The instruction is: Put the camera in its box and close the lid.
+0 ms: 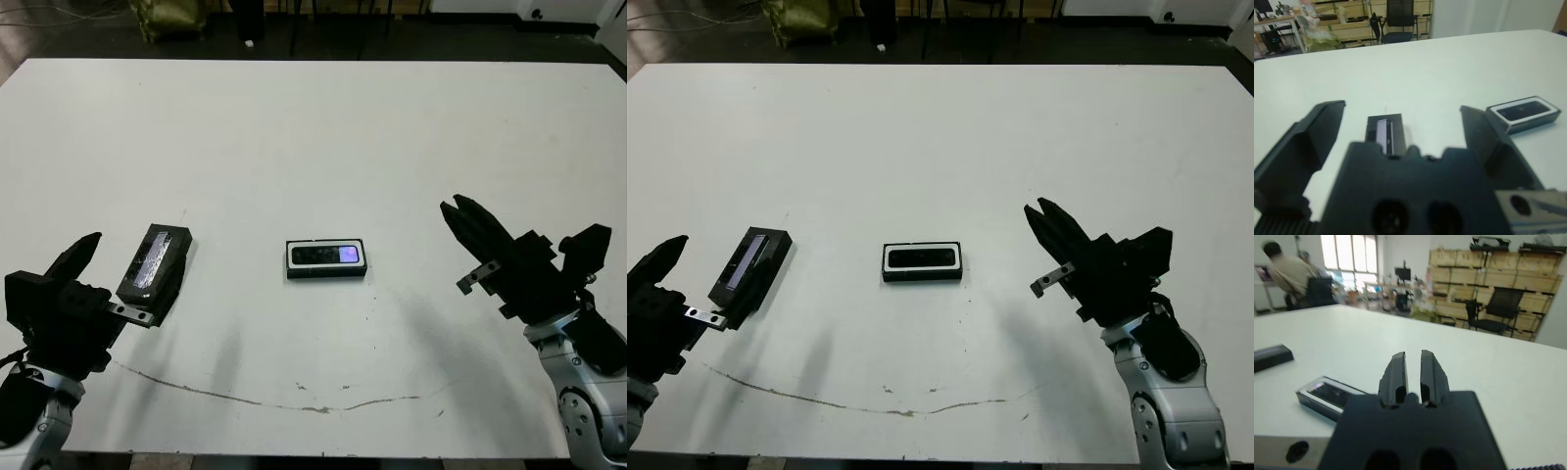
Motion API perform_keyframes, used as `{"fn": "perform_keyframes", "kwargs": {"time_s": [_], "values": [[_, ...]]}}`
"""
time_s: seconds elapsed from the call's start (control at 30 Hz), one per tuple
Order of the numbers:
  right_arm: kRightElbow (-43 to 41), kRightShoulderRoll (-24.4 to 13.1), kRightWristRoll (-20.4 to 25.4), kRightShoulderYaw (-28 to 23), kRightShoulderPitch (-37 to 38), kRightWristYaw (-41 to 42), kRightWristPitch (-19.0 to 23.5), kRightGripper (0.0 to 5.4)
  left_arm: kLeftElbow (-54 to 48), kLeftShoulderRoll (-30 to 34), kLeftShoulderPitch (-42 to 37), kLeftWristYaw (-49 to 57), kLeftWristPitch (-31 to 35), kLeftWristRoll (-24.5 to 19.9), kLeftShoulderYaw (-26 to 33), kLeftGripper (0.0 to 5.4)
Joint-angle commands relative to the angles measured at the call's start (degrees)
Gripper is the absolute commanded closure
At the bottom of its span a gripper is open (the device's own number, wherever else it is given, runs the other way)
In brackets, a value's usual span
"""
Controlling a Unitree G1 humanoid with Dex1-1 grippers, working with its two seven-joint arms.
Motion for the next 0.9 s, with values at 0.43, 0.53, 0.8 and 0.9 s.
{"fn": "perform_keyframes", "kwargs": {"time_s": [0.43, 0.53, 0.8, 0.9], "values": [[-0.45, -0.29, 0.07, 0.03, 1.14, -0.41, 2.38, 5.40, 2.79, 2.71, -0.42, -2.61, 4.61, -7.90, 0.37, 0.01], [0.51, -0.43, 0.34, -0.20, 0.90, 0.22, 2.09, 5.40, 2.67, 3.04, -0.24, -1.92, 3.37, -6.44, -0.13, 0.01], [0.88, -0.10, 2.22, -0.66, 0.60, 2.16, 0.75, 5.40, 2.19, 1.68, -0.33, 1.52, 3.49, -5.67, -0.43, 0.01], [0.17, -0.27, 1.93, -0.63, 0.73, 1.70, 1.13, 5.40, 1.93, 1.86, -0.34, 2.38, 4.03, -5.99, -0.46, 0.01]]}}
